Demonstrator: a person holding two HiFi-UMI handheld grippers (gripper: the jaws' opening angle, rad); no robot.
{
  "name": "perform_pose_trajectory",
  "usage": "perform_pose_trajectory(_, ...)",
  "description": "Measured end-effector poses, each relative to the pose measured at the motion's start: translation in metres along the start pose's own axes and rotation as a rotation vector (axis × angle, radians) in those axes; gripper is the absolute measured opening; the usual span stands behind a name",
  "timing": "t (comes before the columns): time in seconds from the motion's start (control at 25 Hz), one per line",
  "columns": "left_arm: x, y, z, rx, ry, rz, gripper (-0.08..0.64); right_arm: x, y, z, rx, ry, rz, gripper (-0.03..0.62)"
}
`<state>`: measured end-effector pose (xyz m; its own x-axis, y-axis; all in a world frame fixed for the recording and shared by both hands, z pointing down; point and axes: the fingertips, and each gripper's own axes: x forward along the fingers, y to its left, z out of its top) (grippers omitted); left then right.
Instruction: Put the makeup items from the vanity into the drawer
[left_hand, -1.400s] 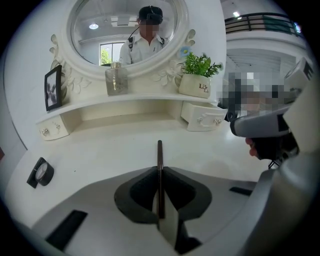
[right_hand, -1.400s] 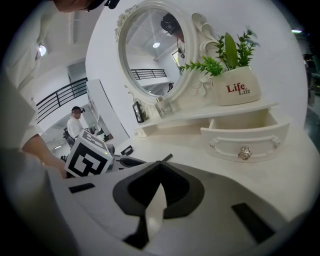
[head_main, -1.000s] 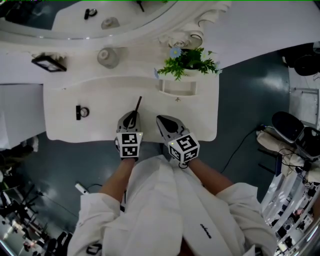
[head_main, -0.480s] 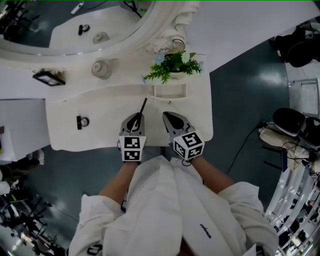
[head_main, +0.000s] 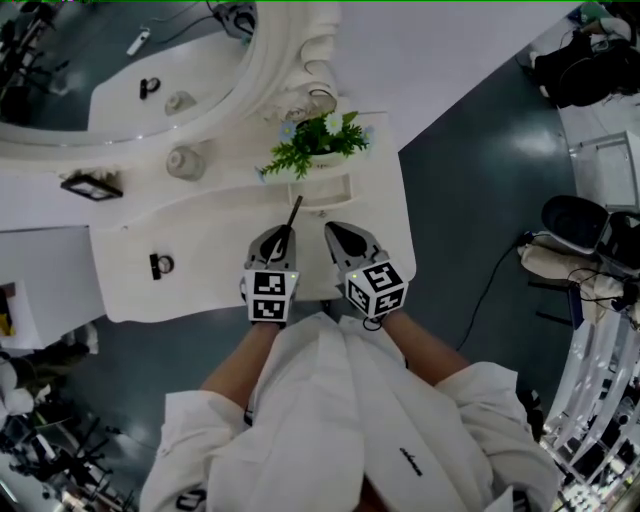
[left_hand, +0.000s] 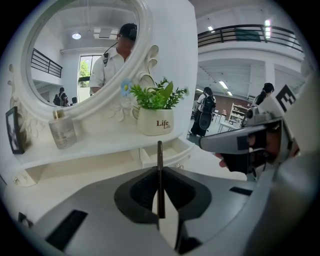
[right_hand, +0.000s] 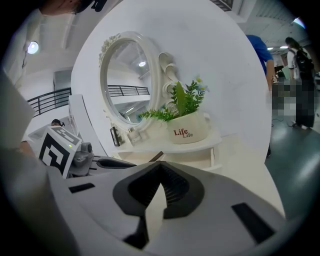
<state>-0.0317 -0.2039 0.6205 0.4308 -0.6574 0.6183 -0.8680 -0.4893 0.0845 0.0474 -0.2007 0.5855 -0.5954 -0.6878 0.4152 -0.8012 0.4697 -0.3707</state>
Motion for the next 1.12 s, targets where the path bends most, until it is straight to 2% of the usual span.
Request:
perform_pose_trajectory(0.36, 0.021, -0.013, 0.016, 0.068, 0.05, -0.048, 0.055, -0.009, -0.018, 0.01, 0.02, -0.029, -0.019, 0.017)
perform_pose_trajectory(0.88, 0.045, -0.037, 0.03, 0.084, 0.078, -0.094, 0.055, -0.005, -0.045, 0.013, 0.032, -0.006, -0.04, 0.017)
perform_pose_trajectory(1.12, 0.054, -0.04, 0.03, 0.116, 0.132, -0.118, 0.055, 0.004, -0.048, 0.009, 0.033, 0.011, -0.028, 0.017)
